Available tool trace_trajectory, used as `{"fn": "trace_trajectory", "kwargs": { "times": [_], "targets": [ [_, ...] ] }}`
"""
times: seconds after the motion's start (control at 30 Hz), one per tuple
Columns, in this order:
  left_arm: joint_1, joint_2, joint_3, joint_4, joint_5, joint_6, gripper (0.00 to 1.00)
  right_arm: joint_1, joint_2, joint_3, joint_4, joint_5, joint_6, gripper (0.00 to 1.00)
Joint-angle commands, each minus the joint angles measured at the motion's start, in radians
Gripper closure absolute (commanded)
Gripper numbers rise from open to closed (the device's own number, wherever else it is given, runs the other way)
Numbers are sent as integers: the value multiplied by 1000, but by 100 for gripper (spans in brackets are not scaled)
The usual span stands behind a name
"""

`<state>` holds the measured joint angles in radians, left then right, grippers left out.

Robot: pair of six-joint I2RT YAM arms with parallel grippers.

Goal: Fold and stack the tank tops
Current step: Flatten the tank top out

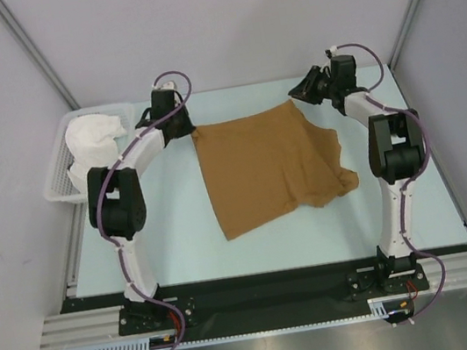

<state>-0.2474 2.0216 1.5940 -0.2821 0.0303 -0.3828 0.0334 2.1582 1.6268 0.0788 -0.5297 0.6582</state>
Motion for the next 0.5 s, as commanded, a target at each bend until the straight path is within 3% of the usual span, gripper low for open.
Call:
{"fn": "trace_trajectory", "kwargs": {
  "times": [0.0,0.03,0.07,0.1,0.17,0.3,0.33,0.47],
  "targets": [
    [22,81,190,-6,11,22,63,-4,95,232,-19,57,-28,31],
    [25,122,261,-26,7,18,46,-6,100,260,-68,75,-37,11],
    [25,124,282,-66,-4,16,30,-7,95,266,-74,109,-46,1],
    [23,109,281,-68,-13,16,14,-7,50,233,-111,118,-67,0],
    [16,-10,138,30,11,16,0,-12,-26,155,-129,155,-84,2],
    [-29,-237,-112,78,-27,-10,0,-26,-268,-189,-100,243,-66,30],
    [-58,-286,-202,77,-27,-16,0,-26,-362,-317,-88,294,-63,31],
    [-174,-489,-442,86,-99,-60,0,-72,-484,-482,-117,382,-100,32]
  ]
}}
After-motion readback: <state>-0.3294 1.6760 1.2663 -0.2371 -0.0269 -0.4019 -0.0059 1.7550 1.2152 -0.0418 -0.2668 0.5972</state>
